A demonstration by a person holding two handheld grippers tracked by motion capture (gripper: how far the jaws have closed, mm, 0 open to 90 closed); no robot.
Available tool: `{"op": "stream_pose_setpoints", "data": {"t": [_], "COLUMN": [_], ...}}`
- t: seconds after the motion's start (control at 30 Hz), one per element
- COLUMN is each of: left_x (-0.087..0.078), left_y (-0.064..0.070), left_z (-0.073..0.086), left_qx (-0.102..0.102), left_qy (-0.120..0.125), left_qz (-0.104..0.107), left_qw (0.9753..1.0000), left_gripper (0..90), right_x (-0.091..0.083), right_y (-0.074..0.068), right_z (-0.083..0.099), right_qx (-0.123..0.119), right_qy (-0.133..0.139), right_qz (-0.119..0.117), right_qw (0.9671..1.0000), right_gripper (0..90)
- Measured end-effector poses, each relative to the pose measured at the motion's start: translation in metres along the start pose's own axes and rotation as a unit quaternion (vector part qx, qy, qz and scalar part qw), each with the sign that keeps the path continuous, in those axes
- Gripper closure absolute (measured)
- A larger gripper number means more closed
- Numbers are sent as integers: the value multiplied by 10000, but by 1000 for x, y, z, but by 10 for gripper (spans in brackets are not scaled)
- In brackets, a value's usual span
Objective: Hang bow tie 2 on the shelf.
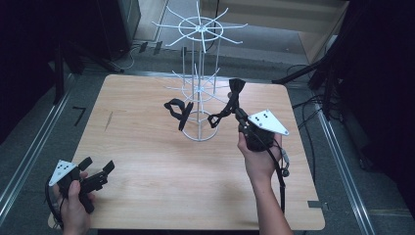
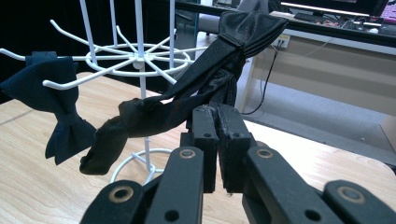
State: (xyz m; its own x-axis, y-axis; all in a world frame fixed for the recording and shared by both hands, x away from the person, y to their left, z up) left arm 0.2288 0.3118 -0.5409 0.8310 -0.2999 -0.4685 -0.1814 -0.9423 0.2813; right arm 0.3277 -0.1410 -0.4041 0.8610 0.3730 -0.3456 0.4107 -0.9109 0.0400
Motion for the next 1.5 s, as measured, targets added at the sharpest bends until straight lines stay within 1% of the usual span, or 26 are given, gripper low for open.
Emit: {"op": "stream_pose_setpoints", "data": {"t": [0.2,0.4,1.07,1.27,1.4,1.5], "left_x": [0,0,0,0,0,0], "left_y": [0,0,0,0,0,0], "left_z": [0,0,0,0,0,0], "left_qx": [2,1,5,9,6,8], "left_qy": [1,-3,-3,-9,-4,-5], "left_qz": [-1,-1,1,-1,0,1], "left_qw": [10000,10000,10000,10000,10000,10000], "left_gripper": [87,87,87,87,87,87], "right_x": [6,12,32,37,42,45], "right_y": [-2,-2,-14,-17,-22,-26], "right_z": [1,4,11,13,14,15], "right_qx": [-92,-69,-105,-34,35,32], "right_qy": [-112,-183,-338,-359,-362,-366], "right_qz": [21,14,-89,-129,-172,-189], "right_qw": [9999,9998,9993,9993,9992,9991], "right_gripper": [884,884,884,884,883,883]}}
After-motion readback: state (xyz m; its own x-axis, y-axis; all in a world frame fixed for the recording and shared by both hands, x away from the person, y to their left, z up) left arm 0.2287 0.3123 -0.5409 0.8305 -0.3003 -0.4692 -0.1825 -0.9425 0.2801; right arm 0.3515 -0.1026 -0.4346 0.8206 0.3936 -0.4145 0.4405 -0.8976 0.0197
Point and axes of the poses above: each handheld gripper's, and its own axes: x roughly forward along the jaws, z roughly out of its underside, y roughly to its right, the point moved 4 cm from there along x, roughly forward along the jaws, and after that the axes turned 6 degrees about -y, right-handed, at the moved point
